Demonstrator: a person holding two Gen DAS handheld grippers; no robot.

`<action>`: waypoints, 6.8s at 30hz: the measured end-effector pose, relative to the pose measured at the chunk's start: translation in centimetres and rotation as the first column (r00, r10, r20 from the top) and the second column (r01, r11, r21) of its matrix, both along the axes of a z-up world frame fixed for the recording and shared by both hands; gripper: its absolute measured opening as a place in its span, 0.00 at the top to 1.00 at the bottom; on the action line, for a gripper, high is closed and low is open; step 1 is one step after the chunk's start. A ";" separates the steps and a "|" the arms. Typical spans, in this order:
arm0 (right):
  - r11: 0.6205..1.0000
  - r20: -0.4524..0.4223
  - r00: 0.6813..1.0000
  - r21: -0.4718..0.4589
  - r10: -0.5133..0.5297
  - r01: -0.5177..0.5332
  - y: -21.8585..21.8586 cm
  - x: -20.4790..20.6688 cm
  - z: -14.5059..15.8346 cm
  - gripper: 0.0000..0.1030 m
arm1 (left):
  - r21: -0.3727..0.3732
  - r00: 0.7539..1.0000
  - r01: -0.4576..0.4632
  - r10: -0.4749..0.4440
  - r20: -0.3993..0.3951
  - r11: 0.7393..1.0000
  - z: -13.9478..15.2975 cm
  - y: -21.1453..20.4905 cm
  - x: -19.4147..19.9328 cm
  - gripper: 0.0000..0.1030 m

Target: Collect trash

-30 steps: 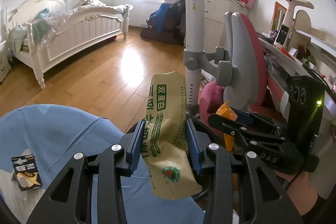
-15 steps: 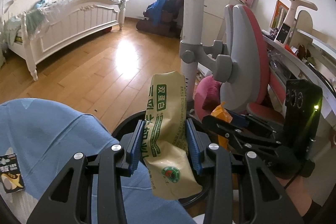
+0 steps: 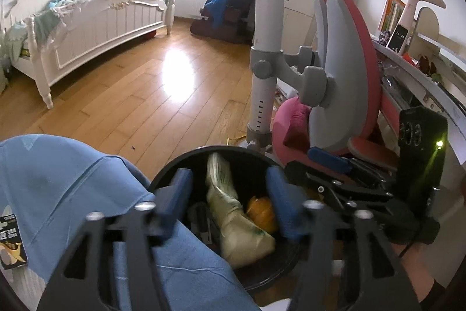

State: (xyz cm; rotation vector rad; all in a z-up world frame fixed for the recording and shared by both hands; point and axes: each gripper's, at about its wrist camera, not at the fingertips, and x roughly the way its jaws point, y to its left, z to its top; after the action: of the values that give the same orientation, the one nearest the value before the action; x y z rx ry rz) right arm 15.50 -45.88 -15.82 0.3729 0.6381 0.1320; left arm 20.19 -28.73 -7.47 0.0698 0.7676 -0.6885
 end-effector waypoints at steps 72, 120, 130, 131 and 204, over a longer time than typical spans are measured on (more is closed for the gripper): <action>0.618 -0.211 0.662 -0.242 0.719 -0.748 30.3 11.0 3.7 0.72 | 0.257 0.954 -0.290 0.298 0.006 0.922 -3.8 26.3 2.9 0.27; 0.971 0.125 0.992 -0.236 -0.017 0.047 4.3 1.4 5.2 0.45 | -0.062 0.996 0.043 -0.037 0.087 0.997 2.6 4.2 -1.8 0.62; 0.971 0.062 0.997 -0.231 -0.041 0.054 0.5 1.2 1.9 0.44 | -0.038 0.996 0.075 -0.073 0.043 0.996 0.6 0.6 -1.4 0.62; 0.972 0.059 0.997 -0.228 -0.041 0.054 0.6 1.1 1.8 0.44 | -0.036 0.997 0.075 -0.073 0.038 0.997 0.4 0.6 -1.3 0.62; 0.920 0.276 0.913 -0.338 0.299 -0.199 35.8 -4.1 7.3 0.05 | -0.043 0.604 -0.770 0.749 0.273 0.637 2.4 36.6 -12.5 0.05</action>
State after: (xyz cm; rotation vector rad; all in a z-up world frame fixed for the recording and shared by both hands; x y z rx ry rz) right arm 11.42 -10.11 -8.56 -0.0351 0.3685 0.3322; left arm 7.66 7.88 -5.04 -0.0961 0.4842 0.1887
